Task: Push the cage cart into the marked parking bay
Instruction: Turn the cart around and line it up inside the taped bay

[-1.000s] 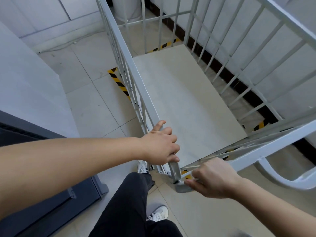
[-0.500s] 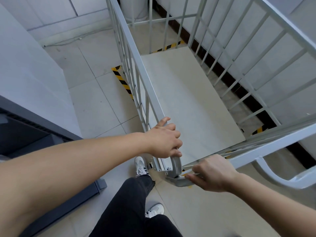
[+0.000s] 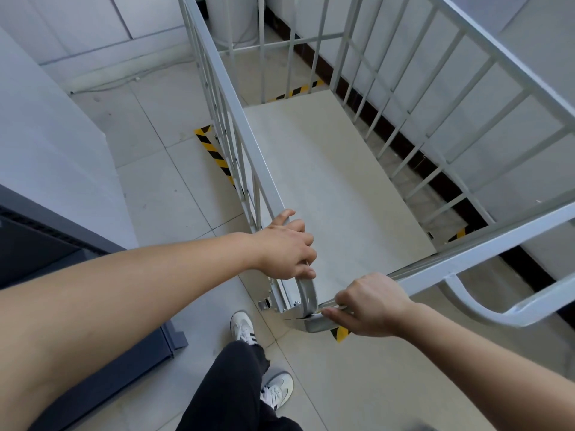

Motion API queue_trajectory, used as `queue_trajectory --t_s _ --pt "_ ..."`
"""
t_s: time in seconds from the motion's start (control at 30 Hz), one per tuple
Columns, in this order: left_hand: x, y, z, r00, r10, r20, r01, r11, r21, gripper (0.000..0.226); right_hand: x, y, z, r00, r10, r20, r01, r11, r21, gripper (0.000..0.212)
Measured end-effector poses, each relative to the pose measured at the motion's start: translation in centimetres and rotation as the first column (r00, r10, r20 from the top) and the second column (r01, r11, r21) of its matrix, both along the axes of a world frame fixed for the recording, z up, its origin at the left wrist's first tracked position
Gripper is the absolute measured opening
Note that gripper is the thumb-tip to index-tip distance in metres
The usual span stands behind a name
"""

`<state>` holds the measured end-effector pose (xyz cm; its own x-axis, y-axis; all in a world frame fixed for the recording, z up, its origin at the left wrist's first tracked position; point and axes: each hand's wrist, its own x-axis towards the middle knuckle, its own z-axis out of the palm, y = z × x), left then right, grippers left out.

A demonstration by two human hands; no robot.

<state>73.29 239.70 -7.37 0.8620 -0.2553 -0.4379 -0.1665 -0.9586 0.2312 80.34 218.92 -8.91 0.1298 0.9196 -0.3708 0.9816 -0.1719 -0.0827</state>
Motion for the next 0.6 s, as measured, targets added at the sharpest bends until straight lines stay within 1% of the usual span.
queue_trajectory --t_s 0.1,0.2,0.4,0.6 --pt "-0.1 -0.1 0.0 1.000 0.003 -0.013 -0.003 1.000 0.007 0.037 0.0 0.0 0.1 1.000 -0.003 0.012 0.003 1.000 -0.002 0.070" --pt "0.0 -0.2 0.2 1.000 0.003 -0.026 -0.003 1.000 0.021 0.038 -0.1 0.0 0.3 1.000 -0.010 -0.001 0.010 1.000 -0.010 0.070" --pt "0.3 -0.1 0.4 0.998 -0.011 -0.055 0.013 0.999 0.052 0.039 -0.1 0.3 1.1 0.998 -0.050 -0.048 0.047 0.997 -0.066 0.059" --pt "0.5 -0.4 0.6 0.995 -0.038 -0.090 0.049 0.991 0.121 0.043 -0.1 0.4 1.1 0.985 -0.110 -0.133 0.096 0.990 -0.108 0.061"
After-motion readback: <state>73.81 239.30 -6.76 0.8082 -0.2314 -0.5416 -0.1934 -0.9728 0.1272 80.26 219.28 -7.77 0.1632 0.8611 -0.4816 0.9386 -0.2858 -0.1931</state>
